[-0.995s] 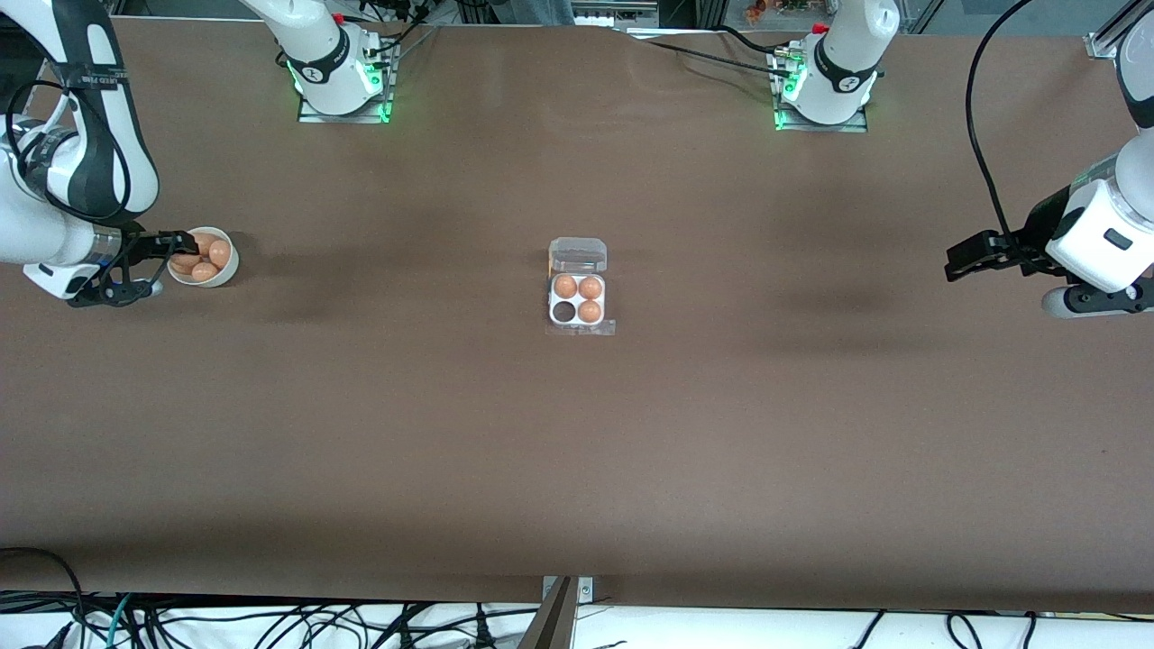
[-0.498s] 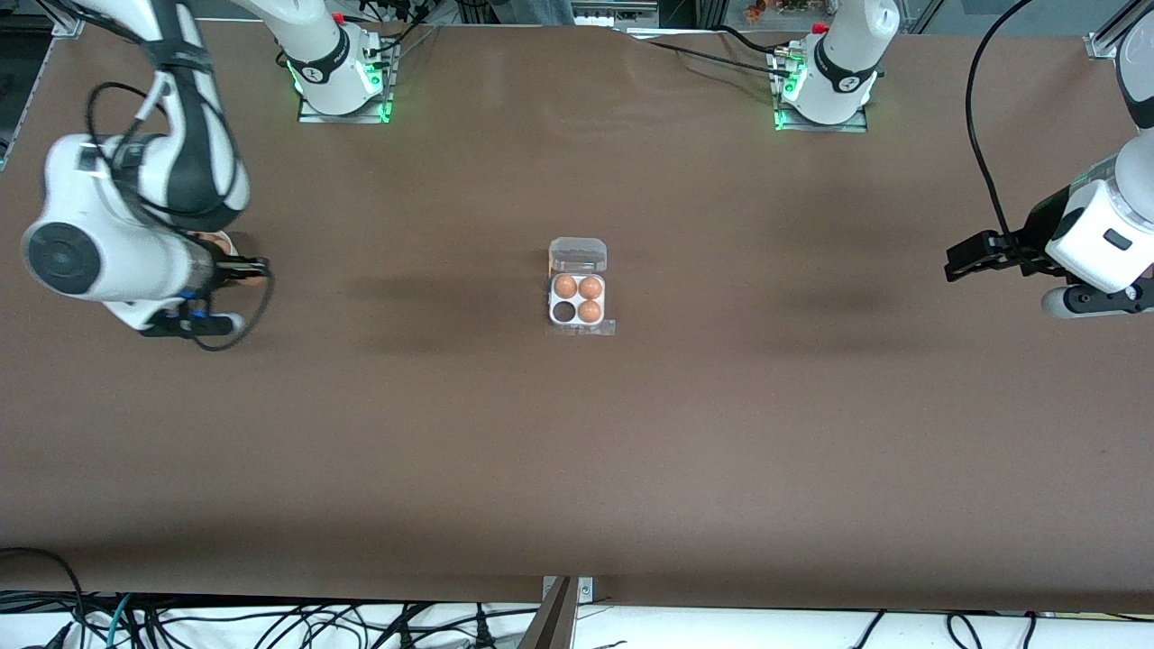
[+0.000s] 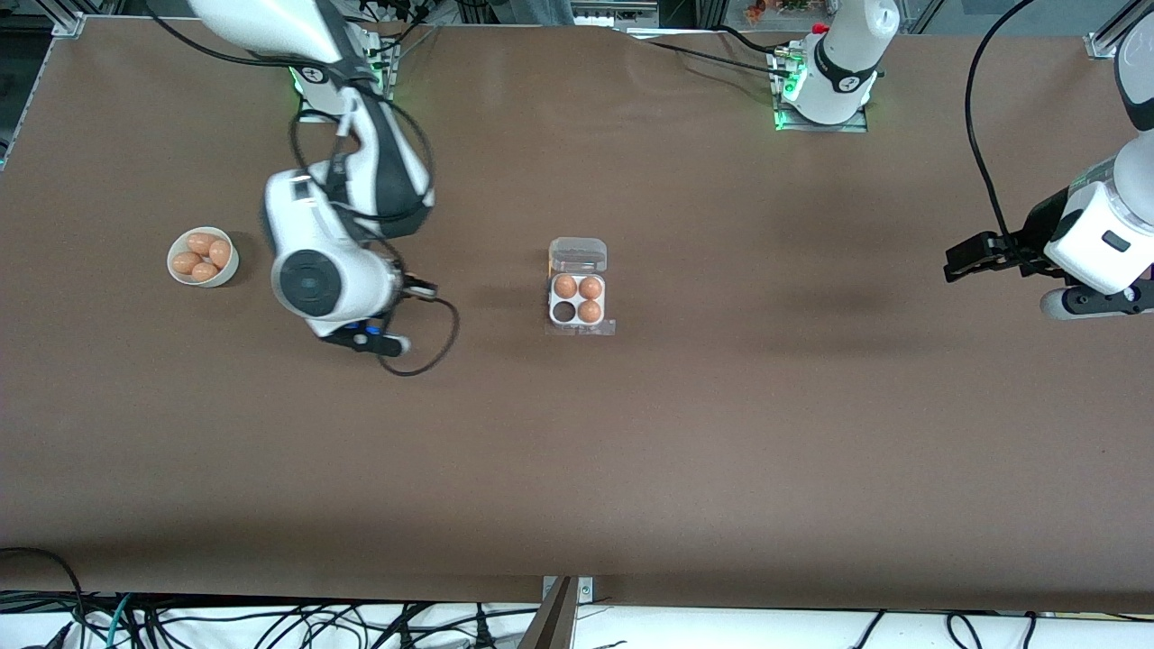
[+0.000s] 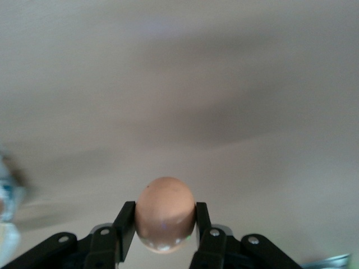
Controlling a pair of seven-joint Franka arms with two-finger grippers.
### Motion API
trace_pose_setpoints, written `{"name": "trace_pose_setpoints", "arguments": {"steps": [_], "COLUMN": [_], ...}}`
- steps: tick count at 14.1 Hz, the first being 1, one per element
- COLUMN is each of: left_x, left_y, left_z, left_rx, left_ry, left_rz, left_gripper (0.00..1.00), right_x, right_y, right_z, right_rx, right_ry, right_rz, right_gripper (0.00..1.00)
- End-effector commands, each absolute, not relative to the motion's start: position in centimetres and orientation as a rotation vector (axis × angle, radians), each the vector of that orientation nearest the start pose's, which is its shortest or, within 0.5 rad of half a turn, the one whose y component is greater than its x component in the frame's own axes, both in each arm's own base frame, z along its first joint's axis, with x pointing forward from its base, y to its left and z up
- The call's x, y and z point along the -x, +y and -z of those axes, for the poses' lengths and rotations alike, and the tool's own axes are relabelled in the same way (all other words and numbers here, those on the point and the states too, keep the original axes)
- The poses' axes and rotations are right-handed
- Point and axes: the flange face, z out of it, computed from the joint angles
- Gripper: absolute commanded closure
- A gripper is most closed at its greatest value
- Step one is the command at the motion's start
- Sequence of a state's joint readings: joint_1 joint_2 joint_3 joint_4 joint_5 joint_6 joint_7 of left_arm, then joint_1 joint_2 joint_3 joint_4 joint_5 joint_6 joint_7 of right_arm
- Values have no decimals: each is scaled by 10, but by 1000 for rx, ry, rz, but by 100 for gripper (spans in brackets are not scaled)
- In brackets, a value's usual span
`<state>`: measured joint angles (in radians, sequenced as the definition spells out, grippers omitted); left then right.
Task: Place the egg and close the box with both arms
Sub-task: 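Lift the egg with the right gripper and carry it to the carton, then lower the egg into the empty carton slot and open the right gripper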
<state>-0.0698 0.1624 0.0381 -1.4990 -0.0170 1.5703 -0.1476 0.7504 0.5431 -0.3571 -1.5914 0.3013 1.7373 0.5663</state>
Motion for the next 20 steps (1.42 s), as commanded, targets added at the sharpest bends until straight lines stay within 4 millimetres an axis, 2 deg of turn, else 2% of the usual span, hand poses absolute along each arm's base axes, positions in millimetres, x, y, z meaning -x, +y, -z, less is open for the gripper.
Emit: {"name": "trace_pose_setpoints", "arguments": {"steps": [1,2,4,7,11,13,17,20], "left_x": [-599,-599,-599,-600,-600,-600,-600,-601], "left_y": [-22,-22,-22,-22,-20,-22,-22,-27], "left_z": [-565,-565,-565,-564,-565,-565,-563,-563], "left_rx": [3149,3149,3149,3149,3149,3149,3151,3154], "left_ry": [-154,-154,-154,-154,-159,-156,-161,-162], "left_rz": [-155,-155,-155,-157,-154,-152,-160,-158], "left_gripper": [0,0,0,0,0,0,0,19], "right_x": [-570,-564,-554,-541,-547,-539,-536,-537], "right_y": [373,400,438,473,483,491,492,491], "right_z": [-297,-291,-281,-272,-258,-250,-241,-235], "right_rx": [3119,3113,3091,3003,2955,2956,2966,2972], "right_ry": [554,586,638,660,686,669,668,669], "right_rz": [-548,-522,-457,-412,-320,-340,-352,-356], "right_gripper": [58,58,58,58,58,58,58,58]}}
